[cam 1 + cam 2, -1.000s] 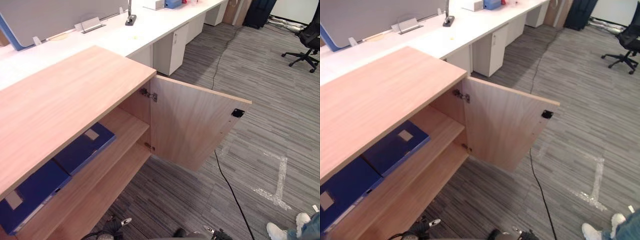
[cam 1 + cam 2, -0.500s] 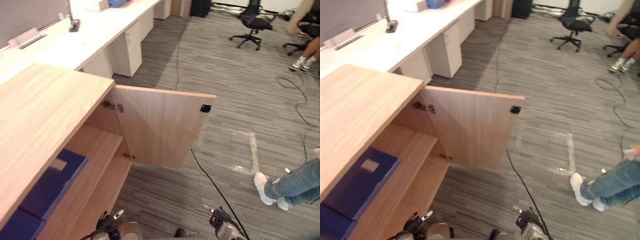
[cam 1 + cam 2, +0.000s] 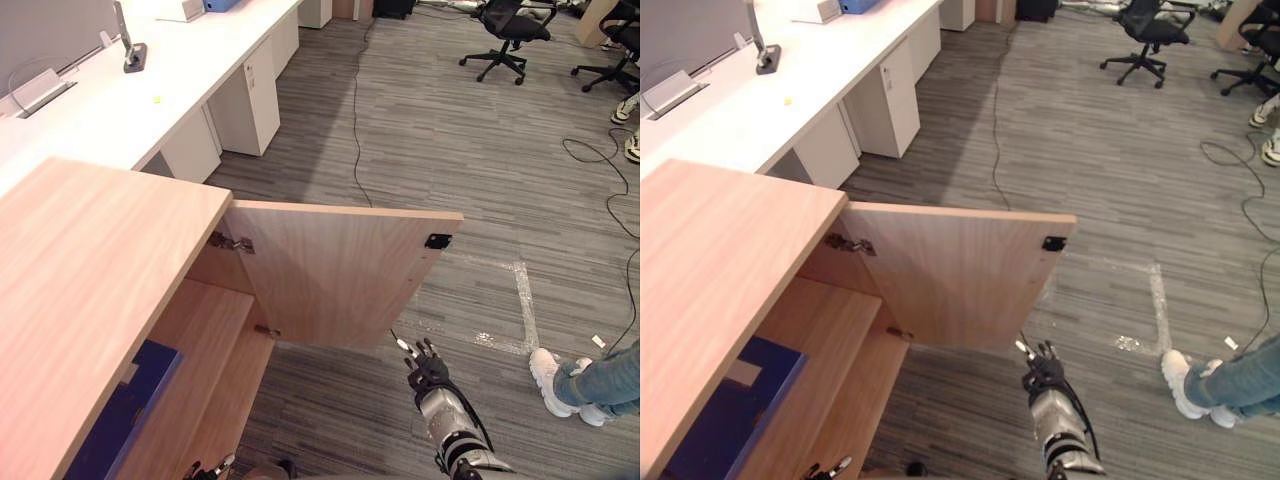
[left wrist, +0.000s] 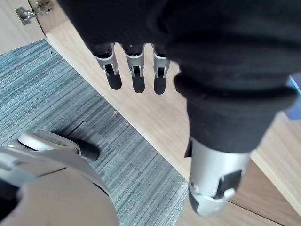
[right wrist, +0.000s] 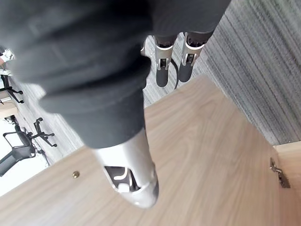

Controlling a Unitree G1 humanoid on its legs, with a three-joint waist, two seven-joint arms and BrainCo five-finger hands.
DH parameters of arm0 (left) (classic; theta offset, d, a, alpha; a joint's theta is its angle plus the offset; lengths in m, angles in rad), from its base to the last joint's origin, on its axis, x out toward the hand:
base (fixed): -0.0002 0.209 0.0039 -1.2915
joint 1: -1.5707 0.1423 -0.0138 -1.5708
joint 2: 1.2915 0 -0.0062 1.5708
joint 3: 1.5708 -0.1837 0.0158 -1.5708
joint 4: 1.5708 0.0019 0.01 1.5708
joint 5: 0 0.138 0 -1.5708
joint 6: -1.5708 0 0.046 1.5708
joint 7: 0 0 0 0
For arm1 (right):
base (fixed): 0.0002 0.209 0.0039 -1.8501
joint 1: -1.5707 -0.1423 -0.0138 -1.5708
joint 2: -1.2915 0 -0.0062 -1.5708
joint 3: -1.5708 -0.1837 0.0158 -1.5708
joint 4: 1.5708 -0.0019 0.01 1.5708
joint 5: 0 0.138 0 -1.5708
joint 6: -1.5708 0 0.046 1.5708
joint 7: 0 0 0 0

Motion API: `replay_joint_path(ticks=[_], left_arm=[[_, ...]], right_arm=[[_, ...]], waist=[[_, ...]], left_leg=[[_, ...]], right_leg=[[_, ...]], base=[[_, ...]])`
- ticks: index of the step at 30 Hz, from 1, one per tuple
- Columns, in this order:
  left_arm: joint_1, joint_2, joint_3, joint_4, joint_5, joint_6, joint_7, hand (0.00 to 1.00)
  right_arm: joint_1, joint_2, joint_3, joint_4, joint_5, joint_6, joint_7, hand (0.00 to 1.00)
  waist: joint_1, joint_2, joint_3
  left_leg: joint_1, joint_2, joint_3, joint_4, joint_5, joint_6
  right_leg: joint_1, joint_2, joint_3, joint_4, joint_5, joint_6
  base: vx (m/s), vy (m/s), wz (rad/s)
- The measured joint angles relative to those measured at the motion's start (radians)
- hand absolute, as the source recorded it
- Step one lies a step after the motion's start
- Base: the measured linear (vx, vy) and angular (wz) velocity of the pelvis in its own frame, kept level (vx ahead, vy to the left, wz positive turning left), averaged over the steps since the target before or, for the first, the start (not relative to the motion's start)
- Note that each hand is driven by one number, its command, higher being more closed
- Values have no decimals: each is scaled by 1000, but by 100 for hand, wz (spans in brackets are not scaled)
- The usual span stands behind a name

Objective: Walk over to the cabinet, pick up the folder, carry it to the office cabinet, place the folder inside the office cabinet, then close the office cabinet door

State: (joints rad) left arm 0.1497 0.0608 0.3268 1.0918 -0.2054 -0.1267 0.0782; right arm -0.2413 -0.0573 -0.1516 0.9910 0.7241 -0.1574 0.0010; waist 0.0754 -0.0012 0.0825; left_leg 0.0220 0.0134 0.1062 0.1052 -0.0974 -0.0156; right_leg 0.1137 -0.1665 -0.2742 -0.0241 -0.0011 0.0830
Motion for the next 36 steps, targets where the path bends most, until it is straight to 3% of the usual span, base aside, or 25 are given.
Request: replay_joint_path(ticks=[10, 16, 24, 31, 36], left_arm=[[0, 3, -32, -3, -1, -1, -9, 0], [13, 2, -37, -4, -1, 0, -9, 0], [59, 1, -39, -5, 0, 1, -17, 0], [72, 3, -39, -5, 14, 2, -21, 0], [72, 5, -38, -8, 22, 2, -33, 0]], right_arm=[[-186, -25, -18, -39, 227, -46, 7, 0], [-271, -86, -38, -65, 238, -72, -7, 0], [-369, -161, 14, -93, 149, -71, -25, 0], [-411, -226, 92, -94, 61, -57, -41, 0], [-431, -330, 247, -93, -15, -10, -19, 0]], waist=[[11, 13, -3], [16, 21, 1], [20, 47, 16], [12, 48, 16], [-5, 48, 16]], left_leg=[[-11, -11, -6, -1, 11, 8], [-24, -26, -44, -56, 68, 8], [-19, -23, -64, -172, 168, -10], [-25, -18, -93, -188, 185, -13], [-34, -14, -99, -185, 190, -5]], right_leg=[[2, -7, -9, -36, 45, 7], [-19, -14, -48, -38, 57, 7], [-68, 0, -58, -40, 65, -4], [-70, 12, -72, -58, 72, -8], [-70, 19, -76, -58, 82, 0]], base=[[-23, 24, -1], [-114, 6, 16], [-178, -23, 1], [-48, -24, 4], [32, -6, 1]])
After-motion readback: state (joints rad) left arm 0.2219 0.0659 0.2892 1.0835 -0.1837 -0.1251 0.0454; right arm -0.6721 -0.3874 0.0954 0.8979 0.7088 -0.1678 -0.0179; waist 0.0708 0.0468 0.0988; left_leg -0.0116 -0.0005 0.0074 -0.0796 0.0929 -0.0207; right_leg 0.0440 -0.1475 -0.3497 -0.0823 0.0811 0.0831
